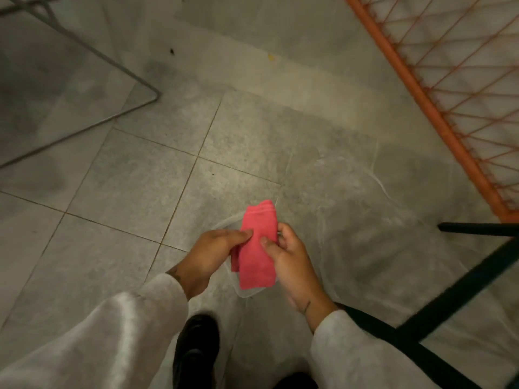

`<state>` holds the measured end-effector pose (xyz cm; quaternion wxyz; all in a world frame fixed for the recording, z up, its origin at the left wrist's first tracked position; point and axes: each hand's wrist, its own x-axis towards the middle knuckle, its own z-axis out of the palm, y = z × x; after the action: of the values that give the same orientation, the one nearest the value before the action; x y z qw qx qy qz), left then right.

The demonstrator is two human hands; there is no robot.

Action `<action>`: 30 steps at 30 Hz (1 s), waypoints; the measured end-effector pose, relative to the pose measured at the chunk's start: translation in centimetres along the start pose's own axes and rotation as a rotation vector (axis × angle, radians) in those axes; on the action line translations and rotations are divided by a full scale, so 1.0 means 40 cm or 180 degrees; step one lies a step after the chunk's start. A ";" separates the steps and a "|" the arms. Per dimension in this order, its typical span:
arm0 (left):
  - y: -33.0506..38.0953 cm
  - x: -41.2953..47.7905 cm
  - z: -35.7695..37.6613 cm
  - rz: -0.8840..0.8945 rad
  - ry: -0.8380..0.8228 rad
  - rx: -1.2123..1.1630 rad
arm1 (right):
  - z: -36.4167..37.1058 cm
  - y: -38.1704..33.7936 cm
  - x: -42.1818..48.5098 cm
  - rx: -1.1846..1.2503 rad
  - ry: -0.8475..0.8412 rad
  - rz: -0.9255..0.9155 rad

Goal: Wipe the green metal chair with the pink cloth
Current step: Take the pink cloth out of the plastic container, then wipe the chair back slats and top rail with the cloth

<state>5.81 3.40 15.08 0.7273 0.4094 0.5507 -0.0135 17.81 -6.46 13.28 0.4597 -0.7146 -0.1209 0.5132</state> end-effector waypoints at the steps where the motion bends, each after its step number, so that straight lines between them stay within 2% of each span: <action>1: 0.023 -0.026 0.008 0.0070 -0.0023 -0.0083 | -0.010 -0.027 -0.027 -0.0002 0.0034 -0.0021; 3: 0.074 -0.082 0.027 0.0120 -0.0112 -0.0267 | -0.032 -0.075 -0.072 -0.0029 0.0143 -0.0062; 8: 0.186 -0.220 0.079 0.0170 -0.0255 -0.0162 | -0.078 -0.192 -0.195 -0.0327 0.0403 -0.0288; 15: 0.366 -0.405 0.192 0.0698 -0.0450 0.0060 | -0.165 -0.415 -0.369 -0.0816 0.0993 -0.0845; 22: 0.496 -0.572 0.364 0.1170 -0.0899 0.0332 | -0.305 -0.581 -0.561 -0.1058 0.1560 -0.1180; 26: 0.537 -0.662 0.461 0.1263 -0.1089 0.0394 | -0.368 -0.632 -0.673 -0.1054 0.1835 -0.1357; 30: 0.543 -0.728 0.549 0.1016 -0.1327 0.0453 | -0.434 -0.630 -0.764 -0.1028 0.1923 -0.1311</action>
<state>21.92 -8.14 52.63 0.7873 0.5295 0.3152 -0.0214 26.44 -21.59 52.87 0.4496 -0.8573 -0.2002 0.1515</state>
